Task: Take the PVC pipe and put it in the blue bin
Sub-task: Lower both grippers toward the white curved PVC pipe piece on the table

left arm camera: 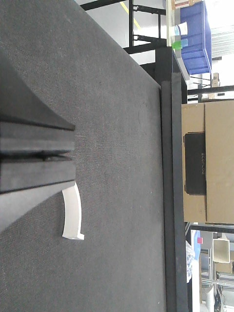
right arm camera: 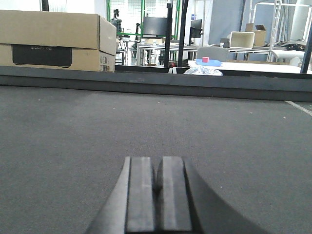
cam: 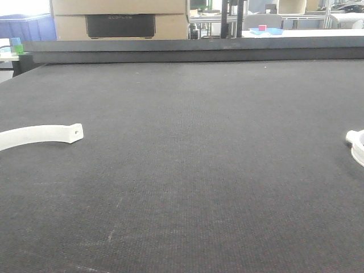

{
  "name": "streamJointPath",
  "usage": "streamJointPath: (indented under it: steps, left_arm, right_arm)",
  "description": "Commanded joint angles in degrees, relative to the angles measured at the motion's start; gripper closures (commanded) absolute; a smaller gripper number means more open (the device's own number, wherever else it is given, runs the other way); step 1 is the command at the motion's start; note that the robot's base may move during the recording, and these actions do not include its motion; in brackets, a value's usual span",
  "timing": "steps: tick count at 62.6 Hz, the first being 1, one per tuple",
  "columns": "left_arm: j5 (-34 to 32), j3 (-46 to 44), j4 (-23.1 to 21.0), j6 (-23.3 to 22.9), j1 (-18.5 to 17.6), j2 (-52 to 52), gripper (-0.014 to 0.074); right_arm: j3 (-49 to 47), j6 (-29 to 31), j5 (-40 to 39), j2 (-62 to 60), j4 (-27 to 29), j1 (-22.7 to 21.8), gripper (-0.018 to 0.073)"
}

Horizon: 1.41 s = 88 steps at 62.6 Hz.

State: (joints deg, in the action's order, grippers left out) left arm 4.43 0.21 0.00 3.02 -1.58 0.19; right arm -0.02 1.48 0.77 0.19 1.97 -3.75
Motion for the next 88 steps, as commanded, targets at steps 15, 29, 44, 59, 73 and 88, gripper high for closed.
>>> streamJointPath:
  steps: [15,29,44,59,73,88]
  left_arm:
    - [-0.79,-0.21,0.33,-0.34,0.28,-0.19,0.0707]
    - [-0.79,-0.21,0.33,-0.34,0.28,-0.19,0.0707]
    - [-0.79,-0.21,0.33,-0.34,0.28,-0.19,0.0707]
    - [-5.3,-0.21,0.44,-0.34,0.28,-0.19,0.0707]
    - [-8.51,-6.21,0.44,-0.34,0.28,-0.19,0.0707]
    - [8.58,-25.2,0.44,-0.34,0.28,1.05,0.0707]
  right_arm:
    - [0.02,-0.13,-1.21,-0.19,-0.35,-0.24,0.0727]
    - [0.02,-0.13,-1.21,-0.19,-0.35,-0.24,0.0727]
    - [0.02,-0.13,-1.21,-0.19,-0.35,-0.24,0.0727]
    - [0.02,-0.13,-4.39,-0.19,-0.35,-0.24,0.0727]
    - [-1.87,-0.13,-21.3,-0.19,-0.35,-0.24,0.0727]
    - [-17.13,-0.13,-10.7,-0.19,-0.35,-0.24,0.0727]
